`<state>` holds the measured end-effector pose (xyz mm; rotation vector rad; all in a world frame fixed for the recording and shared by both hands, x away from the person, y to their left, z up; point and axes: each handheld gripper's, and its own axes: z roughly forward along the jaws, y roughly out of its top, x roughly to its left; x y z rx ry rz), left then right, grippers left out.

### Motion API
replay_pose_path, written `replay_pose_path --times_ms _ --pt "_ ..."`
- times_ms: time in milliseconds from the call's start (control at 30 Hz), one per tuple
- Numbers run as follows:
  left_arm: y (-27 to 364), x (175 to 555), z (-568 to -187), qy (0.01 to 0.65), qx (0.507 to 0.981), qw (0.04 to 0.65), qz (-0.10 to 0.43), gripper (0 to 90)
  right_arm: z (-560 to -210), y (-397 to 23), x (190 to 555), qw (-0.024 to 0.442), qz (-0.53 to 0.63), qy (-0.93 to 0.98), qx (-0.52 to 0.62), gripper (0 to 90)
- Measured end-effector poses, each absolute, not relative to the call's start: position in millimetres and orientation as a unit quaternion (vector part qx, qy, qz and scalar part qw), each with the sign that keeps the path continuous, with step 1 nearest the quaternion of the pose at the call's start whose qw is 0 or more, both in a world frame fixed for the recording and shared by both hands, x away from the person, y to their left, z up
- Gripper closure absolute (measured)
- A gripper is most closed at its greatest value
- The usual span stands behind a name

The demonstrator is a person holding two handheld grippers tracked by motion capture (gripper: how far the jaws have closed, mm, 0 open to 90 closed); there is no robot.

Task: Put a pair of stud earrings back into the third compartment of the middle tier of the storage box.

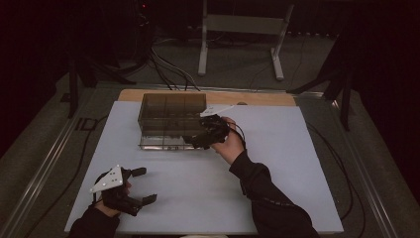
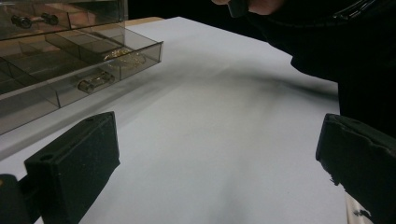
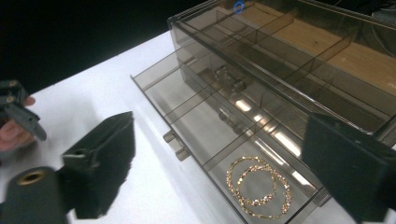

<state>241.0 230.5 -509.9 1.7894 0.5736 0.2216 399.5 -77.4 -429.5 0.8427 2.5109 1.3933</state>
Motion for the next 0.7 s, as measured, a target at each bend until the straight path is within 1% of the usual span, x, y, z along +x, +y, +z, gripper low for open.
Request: replay_pose_path --times_ms 33,67,333,700 --pt "230.5 241.0 -509.9 0.246 0.767 0.585 0.095 0.6 -429.5 -77.4 399.5 0.074 0.464 0.837 0.281 5.1" --pt "230.4 240.9 -509.9 0.246 0.767 0.585 0.095 0.6 -429.0 -78.6 398.1 0.078 0.459 0.842 0.273 0.0" --pt "230.2 241.1 -510.1 0.245 0.768 0.584 0.096 0.5 -431.1 -83.2 393.0 0.100 0.443 0.852 0.261 0.0" --pt "229.7 240.8 -510.6 0.246 0.769 0.583 0.096 0.5 -430.4 -91.9 385.5 0.109 0.462 0.844 0.251 0.0"
